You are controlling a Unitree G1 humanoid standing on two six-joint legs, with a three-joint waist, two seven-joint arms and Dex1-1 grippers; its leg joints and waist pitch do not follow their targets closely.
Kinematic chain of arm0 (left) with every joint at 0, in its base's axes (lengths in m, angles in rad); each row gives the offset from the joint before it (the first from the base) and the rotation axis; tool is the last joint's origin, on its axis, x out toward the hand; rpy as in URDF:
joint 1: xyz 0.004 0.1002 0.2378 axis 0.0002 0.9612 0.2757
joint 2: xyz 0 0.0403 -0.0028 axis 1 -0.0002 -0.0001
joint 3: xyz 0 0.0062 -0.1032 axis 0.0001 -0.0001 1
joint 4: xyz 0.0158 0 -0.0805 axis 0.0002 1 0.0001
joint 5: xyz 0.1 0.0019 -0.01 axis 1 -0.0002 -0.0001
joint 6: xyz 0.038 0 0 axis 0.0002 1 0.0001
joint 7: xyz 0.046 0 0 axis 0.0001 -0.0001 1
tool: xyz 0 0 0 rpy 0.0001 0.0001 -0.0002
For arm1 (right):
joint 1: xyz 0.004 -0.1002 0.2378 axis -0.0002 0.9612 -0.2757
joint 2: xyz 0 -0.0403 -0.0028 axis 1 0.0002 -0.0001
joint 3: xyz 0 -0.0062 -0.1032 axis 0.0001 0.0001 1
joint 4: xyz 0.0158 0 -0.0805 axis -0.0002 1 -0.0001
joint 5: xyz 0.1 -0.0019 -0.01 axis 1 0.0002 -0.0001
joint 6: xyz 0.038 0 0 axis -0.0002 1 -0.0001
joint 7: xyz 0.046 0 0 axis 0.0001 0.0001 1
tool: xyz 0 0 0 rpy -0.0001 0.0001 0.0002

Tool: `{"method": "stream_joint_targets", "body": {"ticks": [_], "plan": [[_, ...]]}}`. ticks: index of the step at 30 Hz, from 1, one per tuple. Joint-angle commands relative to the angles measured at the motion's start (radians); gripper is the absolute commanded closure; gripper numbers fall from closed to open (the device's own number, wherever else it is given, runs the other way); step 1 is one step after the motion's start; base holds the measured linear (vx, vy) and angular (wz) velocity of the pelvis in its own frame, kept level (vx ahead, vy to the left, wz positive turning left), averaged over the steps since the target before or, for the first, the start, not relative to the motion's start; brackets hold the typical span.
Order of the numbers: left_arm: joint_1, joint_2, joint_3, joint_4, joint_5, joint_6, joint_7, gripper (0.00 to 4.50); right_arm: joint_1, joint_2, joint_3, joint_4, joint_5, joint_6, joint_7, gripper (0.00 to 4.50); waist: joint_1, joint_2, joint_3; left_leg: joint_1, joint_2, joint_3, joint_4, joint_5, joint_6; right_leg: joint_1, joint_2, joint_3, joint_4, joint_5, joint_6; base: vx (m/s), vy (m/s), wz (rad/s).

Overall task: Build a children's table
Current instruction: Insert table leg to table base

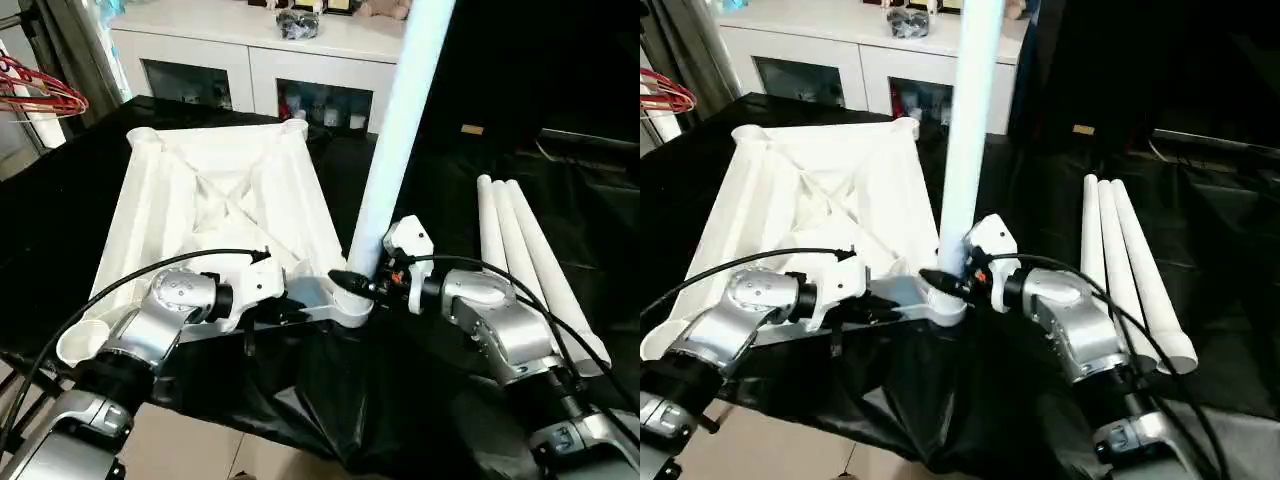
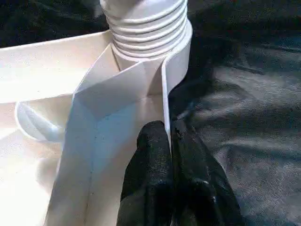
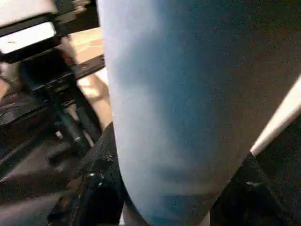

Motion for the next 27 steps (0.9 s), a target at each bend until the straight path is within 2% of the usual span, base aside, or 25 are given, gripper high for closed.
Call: {"method": "stream_joint_targets", "body": {"ticks": [1,3,4,7,12,16,19,20,21,22,23,25,26,27], "plan": [[-0.004,0.008,-0.007,-0.05,-0.027,-0.021,-0.053,4.5,0.047,-0.027,0.078,0.086,-0.037,0.039,0.085,2.61,-0.006,-0.001,-0.054,0.01,0.07,-0.026,-0.089,-0.183,0.008,0.033,-0.111,0.064,-0.095,-0.202,-0.197,0.0,0.0,0.0],[-0.004,0.012,-0.01,-0.056,-0.029,-0.022,-0.065,4.5,0.047,-0.032,0.083,0.085,-0.034,0.035,0.107,2.61,-0.005,-0.001,-0.055,0.01,0.07,-0.026,-0.088,-0.169,0.014,0.035,-0.111,0.063,-0.09,-0.163,-0.207,0.0,0.0,0.0],[-0.011,0.021,-0.015,-0.066,-0.034,-0.015,-0.092,4.5,0.044,-0.046,0.097,0.084,-0.03,0.028,0.157,2.61,-0.004,-0.007,-0.057,0.012,0.071,-0.024,-0.087,-0.156,0.02,0.036,-0.111,0.062,-0.088,-0.138,-0.213,0.0,0.0,0.0],[-0.025,0.031,-0.013,-0.071,-0.042,-0.004,-0.118,4.5,0.04,-0.062,0.116,0.081,-0.026,0.02,0.221,2.61,0.0,-0.005,-0.061,0.013,0.072,-0.022,-0.086,-0.122,0.034,0.04,-0.112,0.059,-0.083,-0.072,-0.227,0.0,0.0,0.0],[-0.042,0.034,0.005,-0.063,-0.045,-0.001,-0.126,4.5,0.031,-0.058,0.119,0.097,-0.022,0.0,0.27,2.61,0.0,-0.01,-0.064,0.016,0.075,-0.022,-0.088,-0.119,0.036,0.043,-0.113,0.055,-0.079,-0.026,-0.246,0.0,0.0,0.0],[-0.041,0.027,0.031,-0.066,-0.043,0.022,-0.087,4.5,0.026,-0.03,0.099,0.123,-0.029,-0.013,0.234,2.61,0.001,-0.013,-0.061,0.016,0.074,-0.022,-0.09,-0.141,0.027,0.043,-0.114,0.056,-0.085,-0.077,-0.242,0.0,0.0,0.0],[-0.039,0.018,0.048,-0.073,-0.048,0.04,-0.059,4.5,0.011,0.003,0.07,0.171,-0.047,-0.039,0.143,2.61,-0.003,-0.014,-0.056,0.019,0.073,-0.024,-0.096,-0.188,0.002,0.038,-0.116,0.058,-0.095,-0.187,-0.225,0.0,0.0,0.0],[-0.035,0.007,0.064,-0.085,-0.052,0.064,-0.023,4.5,-0.011,0.037,0.038,0.232,-0.064,-0.059,0.044,2.61,-0.003,-0.014,-0.055,0.019,0.073,-0.025,-0.097,-0.198,-0.002,0.038,-0.117,0.058,-0.098,-0.208,-0.219,0.0,0.0,0.0],[-0.035,0.007,0.064,-0.085,-0.052,0.064,-0.023,4.5,-0.011,0.037,0.038,0.232,-0.064,-0.059,0.044,2.61,-0.006,-0.012,-0.052,0.023,0.073,-0.025,-0.099,-0.223,-0.015,0.033,-0.119,0.06,-0.103,-0.256,-0.215,0.0,0.0,0.0],[-0.028,-0.004,0.079,-0.106,-0.056,0.089,0.013,4.5,-0.038,0.067,0.009,0.297,-0.079,-0.078,-0.056,2.61,-0.007,-0.01,-0.052,0.022,0.073,-0.028,-0.101,-0.231,-0.022,0.036,-0.121,0.059,-0.105,-0.278,-0.209,0.0,0.0,0.0],[-0.022,-0.014,0.088,-0.126,-0.057,0.107,0.041,4.5,-0.056,0.086,-0.01,0.334,-0.081,-0.08,-0.114,2.61,-0.02,-0.014,-0.051,0.013,0.071,-0.036,-0.107,-0.239,-0.041,0.042,-0.119,0.055,-0.105,-0.326,-0.189,0.0,0.0,0.0],[-0.009,-0.031,0.097,-0.173,-0.032,0.163,0.119,4.5,-0.084,0.118,-0.031,0.389,-0.089,-0.091,-0.204,2.61,-0.031,-0.013,-0.053,0.016,0.073,-0.037,-0.107,-0.249,-0.051,0.038,-0.119,0.056,-0.103,-0.314,-0.189,0.0,0.0,0.0],[-0.008,-0.032,0.098,-0.179,-0.028,0.169,0.128,4.5,-0.087,0.121,-0.032,0.394,-0.09,-0.094,-0.213,2.61,-0.035,-0.013,-0.052,0.015,0.072,-0.037,-0.107,-0.25,-0.05,0.037,-0.118,0.057,-0.104,-0.311,-0.193,0.0,0.0,0.0],[0.001,-0.047,0.1,-0.217,-0.002,0.216,0.186,4.5,-0.109,0.144,-0.042,0.436,-0.1,-0.098,-0.277,2.61,-0.034,-0.011,-0.052,0.02,0.071,-0.033,-0.103,-0.248,-0.042,0.034,-0.116,0.059,-0.107,-0.301,-0.194,0.0,0.0,0.0]]}}
